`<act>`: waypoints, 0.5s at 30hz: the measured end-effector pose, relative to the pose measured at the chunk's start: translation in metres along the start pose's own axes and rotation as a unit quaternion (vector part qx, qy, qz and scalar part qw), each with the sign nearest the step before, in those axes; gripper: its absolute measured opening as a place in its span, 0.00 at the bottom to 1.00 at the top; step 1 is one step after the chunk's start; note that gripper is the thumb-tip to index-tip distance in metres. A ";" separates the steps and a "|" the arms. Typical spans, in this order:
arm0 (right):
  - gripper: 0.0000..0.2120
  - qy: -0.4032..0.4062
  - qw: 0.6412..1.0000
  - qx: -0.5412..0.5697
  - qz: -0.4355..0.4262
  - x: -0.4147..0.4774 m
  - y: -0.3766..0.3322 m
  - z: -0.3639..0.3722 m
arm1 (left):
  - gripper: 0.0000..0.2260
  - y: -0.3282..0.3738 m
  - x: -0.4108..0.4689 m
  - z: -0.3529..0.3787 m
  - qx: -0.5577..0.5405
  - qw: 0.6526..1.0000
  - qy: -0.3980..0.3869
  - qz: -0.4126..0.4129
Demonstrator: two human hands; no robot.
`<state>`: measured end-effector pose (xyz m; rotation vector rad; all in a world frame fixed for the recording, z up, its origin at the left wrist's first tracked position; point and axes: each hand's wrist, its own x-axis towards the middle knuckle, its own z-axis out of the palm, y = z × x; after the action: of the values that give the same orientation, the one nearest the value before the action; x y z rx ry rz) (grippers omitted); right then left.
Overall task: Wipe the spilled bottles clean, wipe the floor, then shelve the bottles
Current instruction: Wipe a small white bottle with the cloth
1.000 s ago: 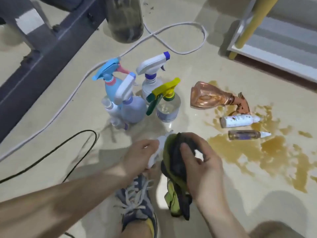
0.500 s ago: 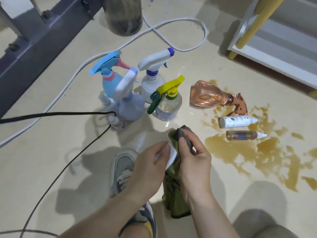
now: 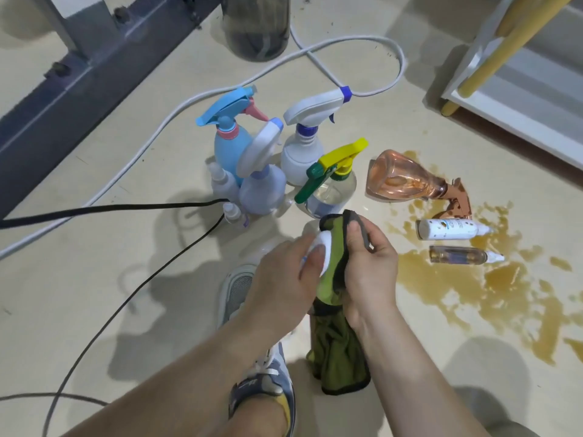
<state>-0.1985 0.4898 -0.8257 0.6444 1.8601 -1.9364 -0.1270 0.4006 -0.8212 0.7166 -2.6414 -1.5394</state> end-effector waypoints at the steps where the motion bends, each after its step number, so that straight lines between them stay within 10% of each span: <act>1: 0.08 -0.028 0.999 0.012 0.008 -0.007 0.002 -0.002 | 0.15 0.002 0.005 -0.004 -0.090 0.994 -0.002 -0.063; 6: 0.09 -0.147 0.986 0.063 0.049 -0.008 -0.011 -0.012 | 0.16 0.022 0.009 -0.019 -0.504 0.790 -0.055 -0.344; 10: 0.09 -0.036 0.993 -0.060 -0.093 0.016 -0.018 0.005 | 0.14 0.015 -0.003 -0.011 -0.156 0.981 -0.062 -0.096; 15: 0.08 -0.094 0.929 -0.315 -0.172 0.025 -0.001 -0.013 | 0.16 -0.008 -0.004 -0.018 0.084 0.994 0.003 0.063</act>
<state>-0.2188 0.5038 -0.8395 -0.0722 2.3951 -1.3625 -0.1165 0.3834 -0.8177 0.5472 -2.7756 -1.2943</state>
